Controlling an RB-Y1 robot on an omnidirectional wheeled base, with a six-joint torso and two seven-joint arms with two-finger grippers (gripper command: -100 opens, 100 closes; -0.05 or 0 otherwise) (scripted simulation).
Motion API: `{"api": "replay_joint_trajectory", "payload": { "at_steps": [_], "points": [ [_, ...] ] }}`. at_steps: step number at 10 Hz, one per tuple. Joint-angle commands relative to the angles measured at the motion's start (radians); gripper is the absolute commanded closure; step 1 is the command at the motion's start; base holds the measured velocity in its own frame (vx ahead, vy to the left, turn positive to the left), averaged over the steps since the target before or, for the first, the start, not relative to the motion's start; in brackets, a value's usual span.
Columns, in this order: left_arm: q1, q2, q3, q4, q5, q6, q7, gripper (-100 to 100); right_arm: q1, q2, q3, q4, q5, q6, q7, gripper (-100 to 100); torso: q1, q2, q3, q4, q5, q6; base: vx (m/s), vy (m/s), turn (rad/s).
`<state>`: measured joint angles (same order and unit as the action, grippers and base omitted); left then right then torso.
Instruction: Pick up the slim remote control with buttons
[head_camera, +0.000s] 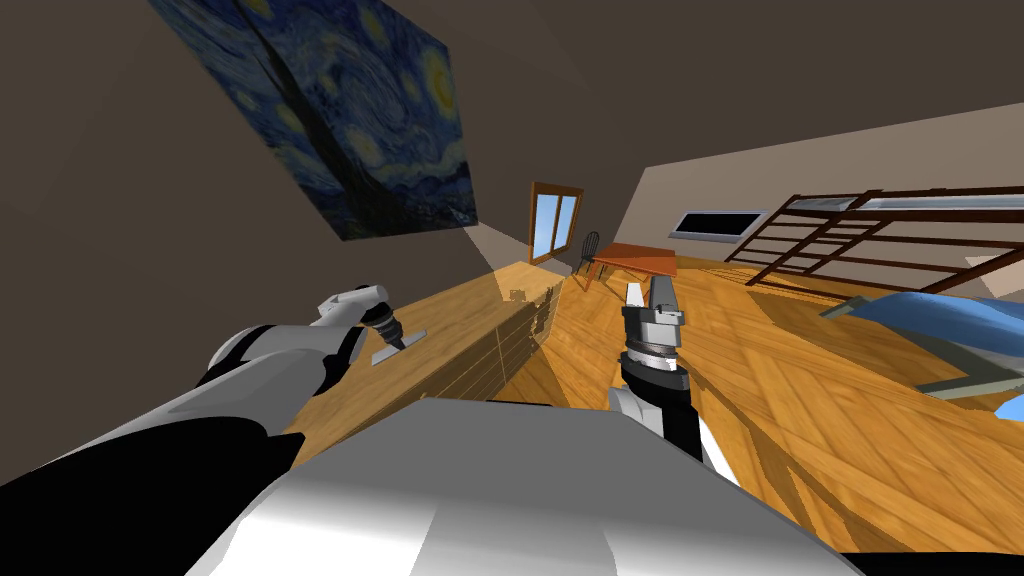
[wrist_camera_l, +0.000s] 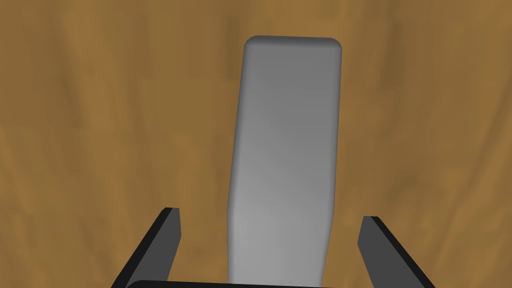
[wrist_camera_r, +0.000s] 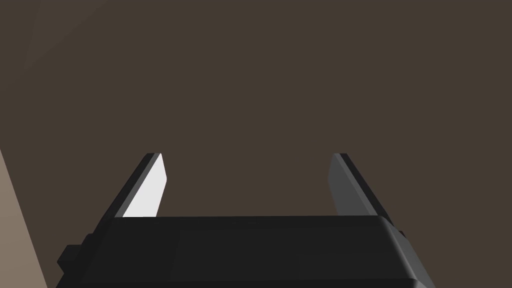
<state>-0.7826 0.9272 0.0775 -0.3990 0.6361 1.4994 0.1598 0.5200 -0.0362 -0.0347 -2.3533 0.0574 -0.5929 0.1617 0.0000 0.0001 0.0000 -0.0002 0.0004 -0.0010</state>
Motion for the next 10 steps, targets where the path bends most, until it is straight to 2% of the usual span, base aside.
{"api": "replay_joint_trajectory", "payload": {
  "at_steps": [1, 4, 5, 6, 10],
  "points": [
    [0.015, -0.023, 0.005, 0.01, -0.006, -0.032, -0.001, -100, 0.0, 0.0, 0.0, 0.0, 0.0, 0.0, 0.0, 0, 0.0, 0.0, 0.0, 0.0, 0.0, 0.0, 0.011, 0.011, 0.019],
    [0.025, -0.038, 0.009, 0.016, -0.01, -0.054, -0.001, -100, 0.0, 0.0, 0.0, 0.0, 0.0, 0.0, 0.0, 0, 0.0, 0.0, 0.0, 0.0, 0.0, 0.0, 0.0, 0.0, 0.0],
    [0.035, -0.034, 0.011, -0.005, -0.006, -0.039, 0.006, -100, 0.0, 0.0, 0.0, 0.0, 0.0, 0.0, 0.0, 0, 0.0, 0.0, 0.0, 0.0, 0.0, 0.0, 0.0, 0.0, 0.0],
    [0.035, -0.035, 0.011, -0.004, -0.006, -0.042, 0.005, 100, 0.0, 0.0, 0.0, 0.0, 0.0, 0.0, 0.0, 0, 0.0, 0.0, 0.0, 0.0, 0.0, 0.0, 0.0, 0.0, 0.0],
    [0.035, -0.035, 0.011, -0.004, -0.006, -0.042, 0.005, 100, 0.0, 0.0, 0.0, 0.0, 0.0, 0.0, 0.0, 0, 0.001, 0.0, 0.0, 0.0, 0.0, 0.0, 0.0, 0.0, 0.0]
  ]
}}
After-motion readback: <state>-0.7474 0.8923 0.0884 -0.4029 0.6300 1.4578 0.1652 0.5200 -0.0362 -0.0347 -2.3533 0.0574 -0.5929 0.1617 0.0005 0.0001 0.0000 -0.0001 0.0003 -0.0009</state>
